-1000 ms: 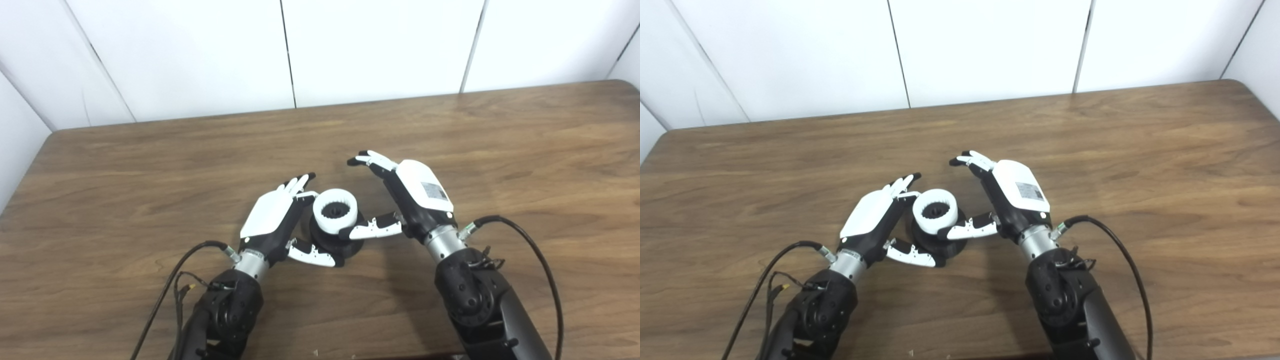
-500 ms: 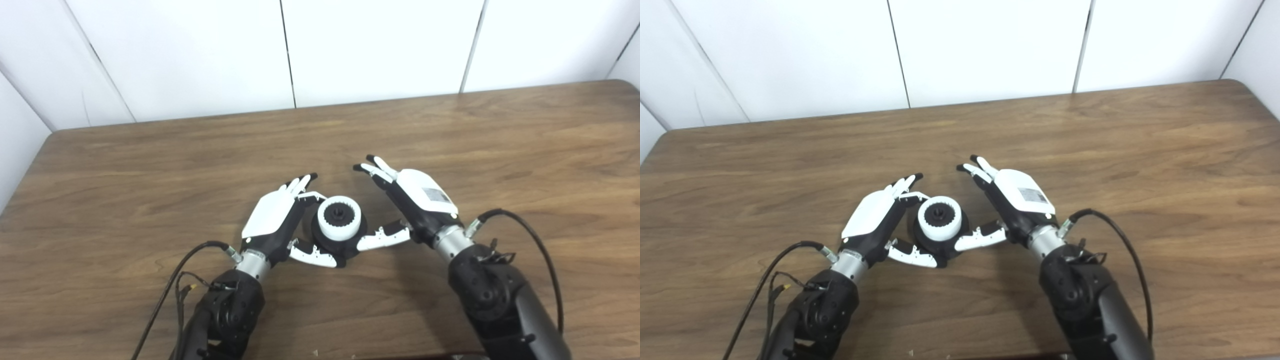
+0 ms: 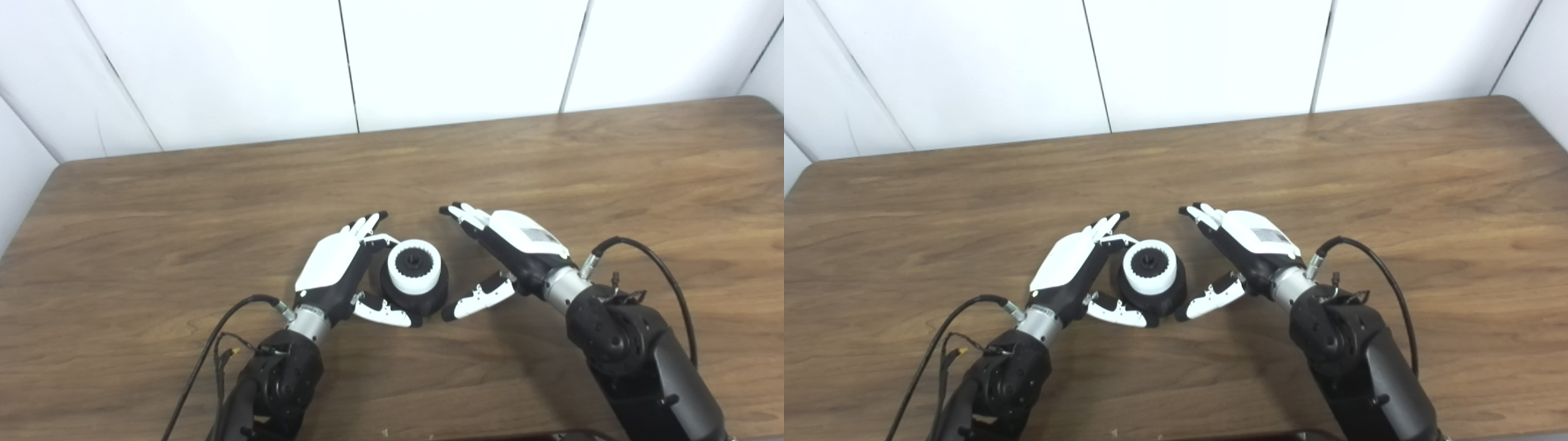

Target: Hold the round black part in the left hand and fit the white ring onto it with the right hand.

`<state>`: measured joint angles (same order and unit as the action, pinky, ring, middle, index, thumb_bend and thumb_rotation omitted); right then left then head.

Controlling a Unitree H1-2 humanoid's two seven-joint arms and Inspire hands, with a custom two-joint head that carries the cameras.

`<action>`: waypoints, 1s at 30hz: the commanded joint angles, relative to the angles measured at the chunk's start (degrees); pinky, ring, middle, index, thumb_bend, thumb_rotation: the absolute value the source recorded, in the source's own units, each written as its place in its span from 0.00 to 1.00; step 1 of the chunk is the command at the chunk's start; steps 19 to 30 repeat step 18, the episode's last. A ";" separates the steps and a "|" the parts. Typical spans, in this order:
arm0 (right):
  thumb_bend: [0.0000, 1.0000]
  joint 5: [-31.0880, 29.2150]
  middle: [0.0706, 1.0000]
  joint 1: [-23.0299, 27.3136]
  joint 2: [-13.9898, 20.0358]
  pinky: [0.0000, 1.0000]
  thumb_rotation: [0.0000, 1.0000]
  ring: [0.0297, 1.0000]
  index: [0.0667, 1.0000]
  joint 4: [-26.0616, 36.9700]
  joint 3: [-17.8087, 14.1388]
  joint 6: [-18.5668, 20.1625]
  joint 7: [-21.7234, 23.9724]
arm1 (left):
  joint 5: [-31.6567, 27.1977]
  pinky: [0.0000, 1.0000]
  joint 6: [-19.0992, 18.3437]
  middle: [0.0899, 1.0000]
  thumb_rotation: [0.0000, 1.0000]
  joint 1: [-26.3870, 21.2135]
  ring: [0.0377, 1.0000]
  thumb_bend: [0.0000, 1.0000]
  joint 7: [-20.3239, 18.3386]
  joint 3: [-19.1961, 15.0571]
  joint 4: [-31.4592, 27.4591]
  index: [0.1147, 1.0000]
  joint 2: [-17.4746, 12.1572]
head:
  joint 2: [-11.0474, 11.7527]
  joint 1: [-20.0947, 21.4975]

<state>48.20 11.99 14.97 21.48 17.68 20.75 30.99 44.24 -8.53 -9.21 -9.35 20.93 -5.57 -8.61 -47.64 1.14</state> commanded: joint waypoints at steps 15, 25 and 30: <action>1.00 0.07 1.00 1.66 0.25 0.93 0.42 0.99 0.98 1.87 -0.11 -0.39 -0.86 | 0.35 1.00 0.42 1.00 0.29 -1.60 1.00 0.88 1.18 -0.43 -1.61 0.56 -0.03 | 0.75 0.44; 1.00 0.18 1.00 1.81 0.34 0.93 0.42 0.98 0.98 1.78 -0.03 -0.19 -0.58 | 0.50 1.00 0.26 1.00 0.28 -1.73 1.00 0.88 1.13 -0.41 -1.58 0.56 -0.01 | 0.84 0.47; 1.00 0.18 1.00 1.81 0.34 0.93 0.42 0.98 0.98 1.78 -0.03 -0.19 -0.58 | 0.50 1.00 0.26 1.00 0.28 -1.73 1.00 0.88 1.13 -0.41 -1.58 0.56 -0.01 | 0.84 0.47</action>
